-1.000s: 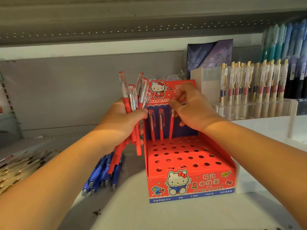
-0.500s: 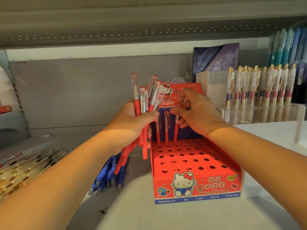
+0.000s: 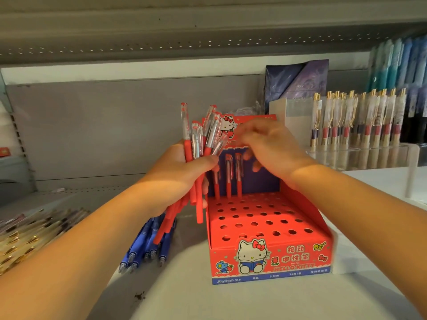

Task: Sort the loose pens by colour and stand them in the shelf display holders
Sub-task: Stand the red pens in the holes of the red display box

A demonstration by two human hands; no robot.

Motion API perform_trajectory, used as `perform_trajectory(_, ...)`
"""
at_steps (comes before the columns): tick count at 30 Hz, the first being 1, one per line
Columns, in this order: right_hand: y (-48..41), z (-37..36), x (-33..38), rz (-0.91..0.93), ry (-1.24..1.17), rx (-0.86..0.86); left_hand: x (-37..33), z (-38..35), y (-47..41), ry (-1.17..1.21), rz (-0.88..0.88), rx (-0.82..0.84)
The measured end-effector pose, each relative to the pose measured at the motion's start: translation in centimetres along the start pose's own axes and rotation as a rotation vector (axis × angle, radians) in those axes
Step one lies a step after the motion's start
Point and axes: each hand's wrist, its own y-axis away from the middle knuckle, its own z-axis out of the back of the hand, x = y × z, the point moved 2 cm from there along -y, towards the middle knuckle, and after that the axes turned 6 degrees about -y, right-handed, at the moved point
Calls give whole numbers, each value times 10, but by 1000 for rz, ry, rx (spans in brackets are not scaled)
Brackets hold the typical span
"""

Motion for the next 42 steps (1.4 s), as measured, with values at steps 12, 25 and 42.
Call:
perform_trajectory(12,4,5,16,-67,-406,-54,2,-3,1,-10,38,63)
perform_trajectory(25,-2,14,6,207,214,-88,7,1,-6,-30,29,-38)
perform_trajectory(42,-4,12,-2,285,172,-70,5,-1,-1,-64,21,16)
